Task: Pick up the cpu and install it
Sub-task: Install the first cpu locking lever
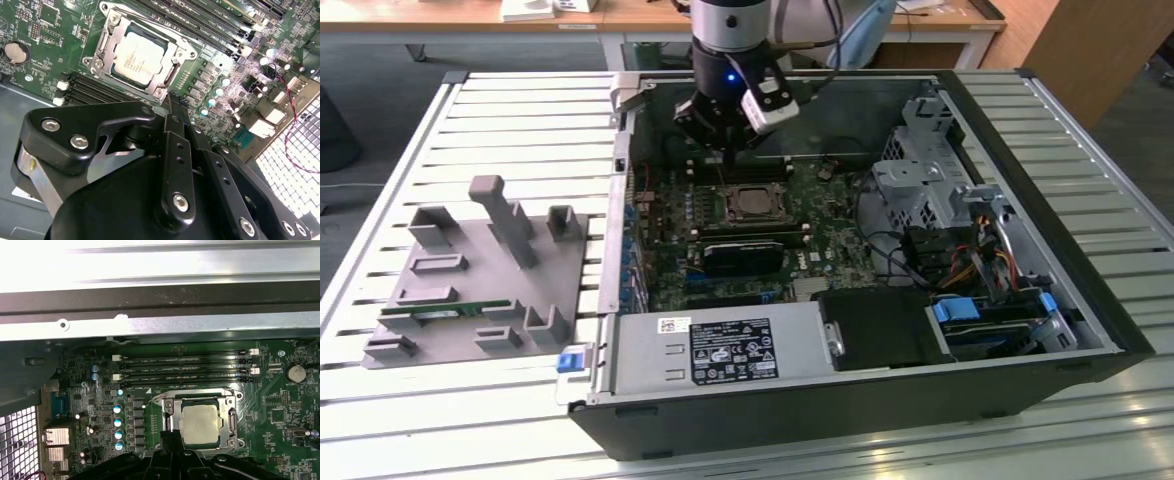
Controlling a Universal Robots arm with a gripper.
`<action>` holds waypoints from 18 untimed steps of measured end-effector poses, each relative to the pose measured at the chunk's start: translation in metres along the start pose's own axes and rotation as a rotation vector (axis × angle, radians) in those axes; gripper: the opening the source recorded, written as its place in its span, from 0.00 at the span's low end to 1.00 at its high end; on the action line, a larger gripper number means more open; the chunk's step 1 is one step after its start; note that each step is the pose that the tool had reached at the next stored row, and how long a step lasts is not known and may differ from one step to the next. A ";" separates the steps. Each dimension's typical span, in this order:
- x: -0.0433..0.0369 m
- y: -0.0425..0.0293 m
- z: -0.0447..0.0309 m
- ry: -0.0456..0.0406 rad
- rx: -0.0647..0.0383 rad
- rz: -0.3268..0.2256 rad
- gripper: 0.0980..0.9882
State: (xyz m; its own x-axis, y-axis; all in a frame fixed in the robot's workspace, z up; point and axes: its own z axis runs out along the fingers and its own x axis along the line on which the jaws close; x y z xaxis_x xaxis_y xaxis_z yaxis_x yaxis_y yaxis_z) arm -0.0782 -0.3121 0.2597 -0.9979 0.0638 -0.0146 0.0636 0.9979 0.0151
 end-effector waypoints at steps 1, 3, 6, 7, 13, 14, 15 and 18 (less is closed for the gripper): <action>0.0004 0.0000 0.0000 0.0000 0.000 0.000 0.01; 0.0012 -0.0001 0.0000 0.0001 0.000 0.000 0.01; 0.0026 -0.0002 0.0000 0.0000 0.000 0.000 0.01; 0.0032 -0.0002 0.0001 0.0000 0.000 0.000 0.01; 0.0098 -0.0005 0.0002 0.0000 0.000 0.000 0.01; 0.0116 -0.0007 0.0001 0.0000 0.000 0.000 0.01; 0.0133 -0.0008 0.0002 0.0000 0.000 0.000 0.01; 0.0177 -0.0004 0.0007 -0.0002 0.000 0.000 0.01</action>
State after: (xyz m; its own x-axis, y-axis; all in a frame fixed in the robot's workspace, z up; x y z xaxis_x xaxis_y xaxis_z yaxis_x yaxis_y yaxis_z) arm -0.0959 -0.3113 0.2587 -0.9979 0.0637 -0.0148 0.0635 0.9979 0.0153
